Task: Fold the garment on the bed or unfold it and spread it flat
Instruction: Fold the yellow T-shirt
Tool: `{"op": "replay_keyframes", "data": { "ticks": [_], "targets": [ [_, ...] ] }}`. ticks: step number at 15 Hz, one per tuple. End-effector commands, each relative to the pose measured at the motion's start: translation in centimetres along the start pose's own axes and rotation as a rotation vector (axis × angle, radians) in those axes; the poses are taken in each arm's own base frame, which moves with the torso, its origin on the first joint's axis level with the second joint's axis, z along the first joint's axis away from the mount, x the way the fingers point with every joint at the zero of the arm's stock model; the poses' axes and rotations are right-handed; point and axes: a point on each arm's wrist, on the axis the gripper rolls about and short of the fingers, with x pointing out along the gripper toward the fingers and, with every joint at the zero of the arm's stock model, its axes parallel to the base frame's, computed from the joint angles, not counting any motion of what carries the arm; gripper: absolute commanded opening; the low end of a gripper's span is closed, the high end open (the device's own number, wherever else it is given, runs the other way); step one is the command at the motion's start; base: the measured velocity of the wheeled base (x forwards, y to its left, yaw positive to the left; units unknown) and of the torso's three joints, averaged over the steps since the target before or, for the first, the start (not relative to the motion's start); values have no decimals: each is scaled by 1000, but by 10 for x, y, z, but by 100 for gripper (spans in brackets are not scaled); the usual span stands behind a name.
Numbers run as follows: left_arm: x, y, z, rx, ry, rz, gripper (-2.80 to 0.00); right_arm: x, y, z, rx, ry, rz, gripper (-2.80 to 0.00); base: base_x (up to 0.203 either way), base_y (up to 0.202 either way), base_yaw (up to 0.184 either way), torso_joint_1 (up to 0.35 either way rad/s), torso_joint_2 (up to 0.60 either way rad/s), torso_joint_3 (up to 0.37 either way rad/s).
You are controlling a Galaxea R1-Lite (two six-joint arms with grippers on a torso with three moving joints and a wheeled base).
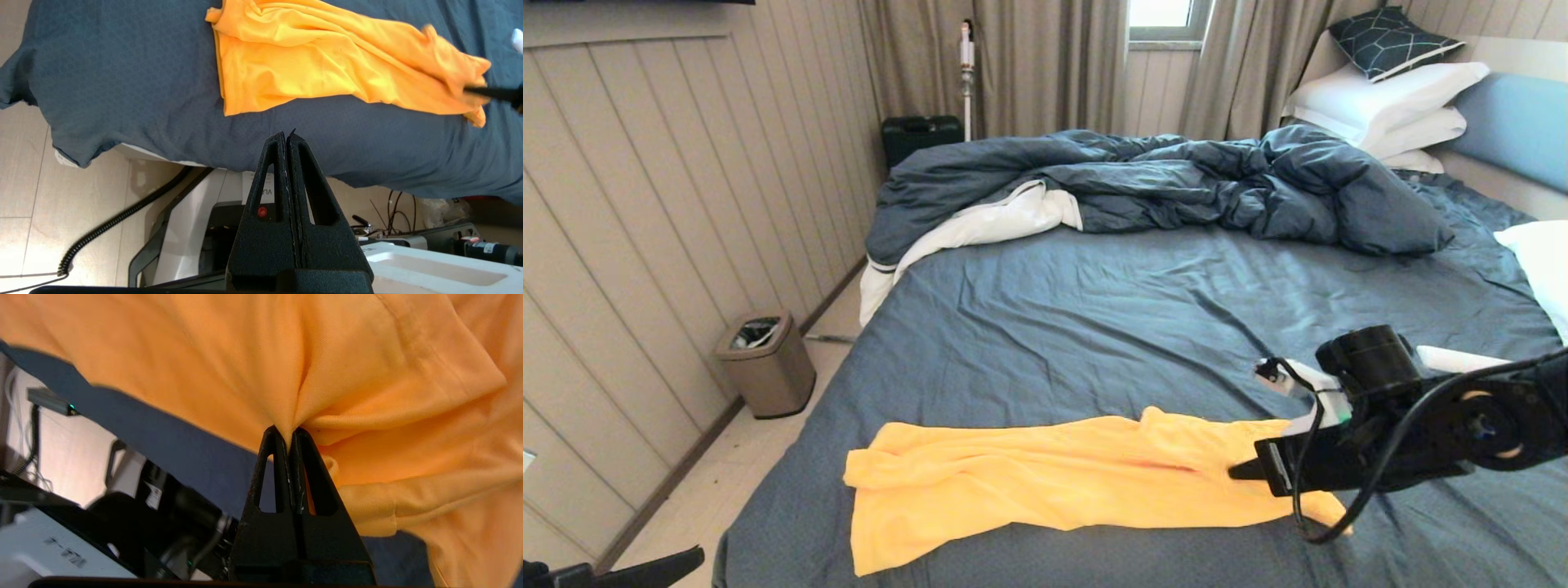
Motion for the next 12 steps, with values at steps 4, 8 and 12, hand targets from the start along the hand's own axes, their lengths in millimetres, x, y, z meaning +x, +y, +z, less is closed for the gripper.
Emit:
{"op": "replay_keyframes", "data": {
  "ticks": [4,8,12],
  "targets": [
    [-1,0,-1,-1,-3,-5,-280,5,-27,-14,28,46,-55,-280,0,0,0,0,0,0],
    [-1,0,-1,-1,-2,-4,-280,14,-32,-15,12,20,-94,0,0,0,0,0,0,0],
    [-2,0,-2,0,-4,-10,-280,-1,-27,-7,4,-43,-96,0,0,0,0,0,0,0]
  ]
}}
